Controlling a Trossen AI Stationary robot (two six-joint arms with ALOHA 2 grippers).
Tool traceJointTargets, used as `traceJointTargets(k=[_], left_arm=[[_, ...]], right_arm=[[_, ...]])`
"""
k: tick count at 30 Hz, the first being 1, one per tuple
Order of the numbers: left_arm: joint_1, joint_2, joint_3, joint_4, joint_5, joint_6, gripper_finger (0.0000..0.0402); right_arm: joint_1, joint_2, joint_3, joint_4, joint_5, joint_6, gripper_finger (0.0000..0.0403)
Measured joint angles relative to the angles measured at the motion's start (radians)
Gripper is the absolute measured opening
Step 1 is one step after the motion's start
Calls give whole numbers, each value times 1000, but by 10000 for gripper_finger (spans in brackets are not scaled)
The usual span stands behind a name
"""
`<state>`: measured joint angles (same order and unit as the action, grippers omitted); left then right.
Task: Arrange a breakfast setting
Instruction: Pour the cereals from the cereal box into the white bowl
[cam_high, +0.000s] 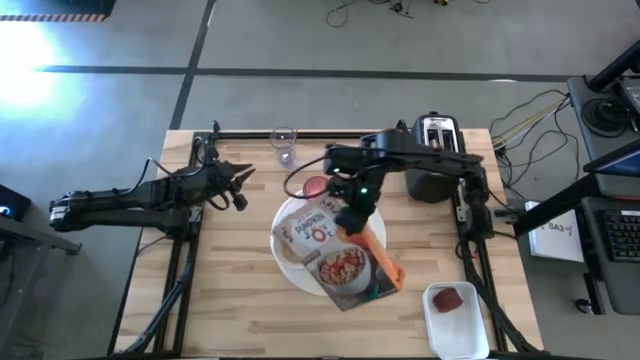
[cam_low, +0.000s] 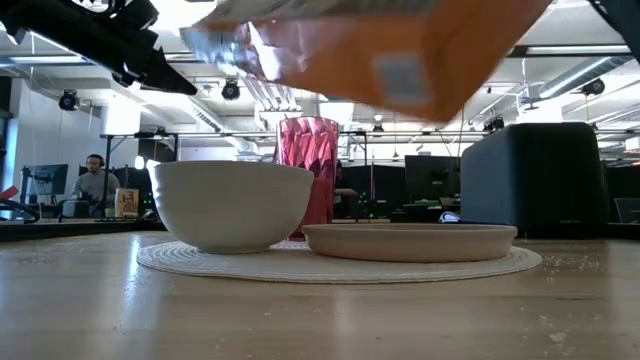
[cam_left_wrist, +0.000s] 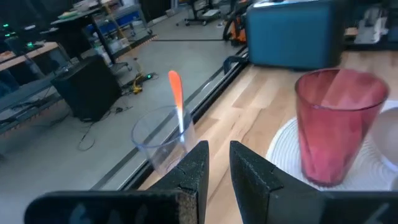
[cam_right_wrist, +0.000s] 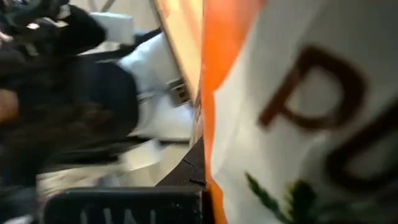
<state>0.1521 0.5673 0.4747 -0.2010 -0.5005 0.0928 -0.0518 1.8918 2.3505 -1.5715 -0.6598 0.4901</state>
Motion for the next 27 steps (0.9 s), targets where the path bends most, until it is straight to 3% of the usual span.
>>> traceJointTargets(k=[7,14,21,27], left_arm=[[0,3,0,19,137,-28,48],[0,4,0,103,390,-107,48],[-1,12,0,301,611,-111,58],[-1,46,0,389,623,-110,101]], right_arm=[[63,-125,0,-1,362,-259,9],[100,-204,0,2,613,-380,9],[100,-220,0,4,663,-455,9],[100,-220,0,5,660,-482,9]])
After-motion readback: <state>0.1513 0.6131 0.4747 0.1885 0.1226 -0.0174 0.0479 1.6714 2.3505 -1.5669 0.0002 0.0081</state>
